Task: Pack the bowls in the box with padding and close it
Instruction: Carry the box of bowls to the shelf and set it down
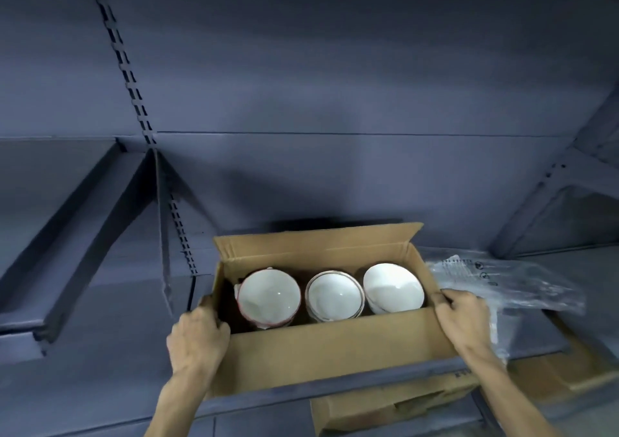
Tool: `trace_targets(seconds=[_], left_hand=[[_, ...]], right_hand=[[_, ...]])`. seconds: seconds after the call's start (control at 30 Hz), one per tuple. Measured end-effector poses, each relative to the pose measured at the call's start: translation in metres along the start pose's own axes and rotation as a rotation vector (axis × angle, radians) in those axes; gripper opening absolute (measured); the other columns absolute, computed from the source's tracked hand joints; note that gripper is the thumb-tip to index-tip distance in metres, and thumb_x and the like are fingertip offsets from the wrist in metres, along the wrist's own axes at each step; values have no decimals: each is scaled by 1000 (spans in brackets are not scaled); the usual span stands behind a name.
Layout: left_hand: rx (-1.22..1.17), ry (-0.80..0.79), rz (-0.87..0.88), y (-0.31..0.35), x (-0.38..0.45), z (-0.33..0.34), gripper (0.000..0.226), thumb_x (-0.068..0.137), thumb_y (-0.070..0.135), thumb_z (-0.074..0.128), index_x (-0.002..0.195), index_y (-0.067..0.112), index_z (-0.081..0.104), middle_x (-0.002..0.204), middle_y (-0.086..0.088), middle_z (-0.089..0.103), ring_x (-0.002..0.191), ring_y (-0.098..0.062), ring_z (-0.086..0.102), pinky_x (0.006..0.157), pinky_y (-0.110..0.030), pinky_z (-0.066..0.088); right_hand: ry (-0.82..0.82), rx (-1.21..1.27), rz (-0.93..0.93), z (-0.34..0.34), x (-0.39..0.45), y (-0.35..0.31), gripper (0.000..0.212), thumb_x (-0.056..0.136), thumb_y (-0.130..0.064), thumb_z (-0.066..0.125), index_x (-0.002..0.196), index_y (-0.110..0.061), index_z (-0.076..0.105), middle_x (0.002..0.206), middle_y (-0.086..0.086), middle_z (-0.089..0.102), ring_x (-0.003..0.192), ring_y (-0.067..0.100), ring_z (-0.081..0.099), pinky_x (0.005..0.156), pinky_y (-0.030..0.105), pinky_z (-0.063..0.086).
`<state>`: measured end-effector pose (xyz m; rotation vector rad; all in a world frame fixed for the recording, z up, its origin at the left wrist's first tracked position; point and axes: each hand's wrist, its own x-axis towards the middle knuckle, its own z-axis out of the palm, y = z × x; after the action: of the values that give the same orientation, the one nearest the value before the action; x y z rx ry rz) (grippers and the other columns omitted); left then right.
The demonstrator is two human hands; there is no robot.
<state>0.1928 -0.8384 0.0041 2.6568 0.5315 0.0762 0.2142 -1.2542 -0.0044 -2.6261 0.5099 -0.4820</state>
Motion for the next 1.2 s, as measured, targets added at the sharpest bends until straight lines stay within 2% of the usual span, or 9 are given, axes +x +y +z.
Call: trace_targets(seconds=[0.07,0.17,0.3,0.43,0.63,0.9,1.0,1.1,1.2], left_hand=[[7,-3,-1,-6,0,12,25,84,7,58,108,10,64,76,-8,56,83,-41,65,67,-39,49],[8,19,26,-13,-1,28,29,84,5,58,111,12,64,79,-14,63,82,-42,64,67,-39,49],[3,47,66,-17,-6,44,32,84,4,57,115,9,62,84,-19,68,82,-44,64,68,-42,52],[21,79,62,-15,-3,49,27,87,5,56,112,8,62,79,-16,62,80,-43,62,67,-42,52],[37,129,-23,-13,-7,57,22,87,8,56,107,14,64,70,-4,46,73,-33,49,64,-38,43],[2,151,-90,-9,-8,57,33,88,11,57,119,18,67,71,-2,46,76,-33,50,68,-40,42],[-15,154,-84,-9,-7,58,31,87,10,56,115,17,68,76,-6,51,75,-33,49,68,-40,43],[-23,165,-96,-10,-7,62,29,84,9,56,109,16,69,78,-10,55,76,-36,53,68,-40,45],[-42,203,-102,-12,-6,65,29,83,11,56,108,17,69,78,-10,55,77,-37,54,68,-39,44]], right_hand=[[-5,5,-4,10,1,7,38,91,-9,66,53,-11,61,49,8,59,53,33,55,58,35,38],[-1,18,-10,25,-1,18,36,91,-11,66,55,-11,65,48,5,59,52,29,54,59,33,37],[-15,32,3,38,-7,30,34,91,-13,67,58,-9,68,47,7,59,52,32,56,60,37,47],[-22,39,4,46,-11,40,32,90,-16,67,59,-7,69,51,12,62,58,38,59,65,42,53],[38,116,-80,52,-17,51,39,91,-17,66,53,-7,63,45,7,56,49,28,53,56,34,36],[19,104,-78,49,-18,48,38,93,-16,64,58,-2,66,52,14,59,59,39,53,61,38,38],[18,98,-78,49,-20,46,40,92,-14,64,55,0,61,47,12,48,55,36,44,60,37,32],[16,105,-69,50,-18,48,42,91,-12,64,52,1,56,44,11,42,55,39,43,59,38,33],[18,98,-67,52,-18,48,42,91,-12,64,52,2,56,44,15,47,55,43,49,59,38,37]])
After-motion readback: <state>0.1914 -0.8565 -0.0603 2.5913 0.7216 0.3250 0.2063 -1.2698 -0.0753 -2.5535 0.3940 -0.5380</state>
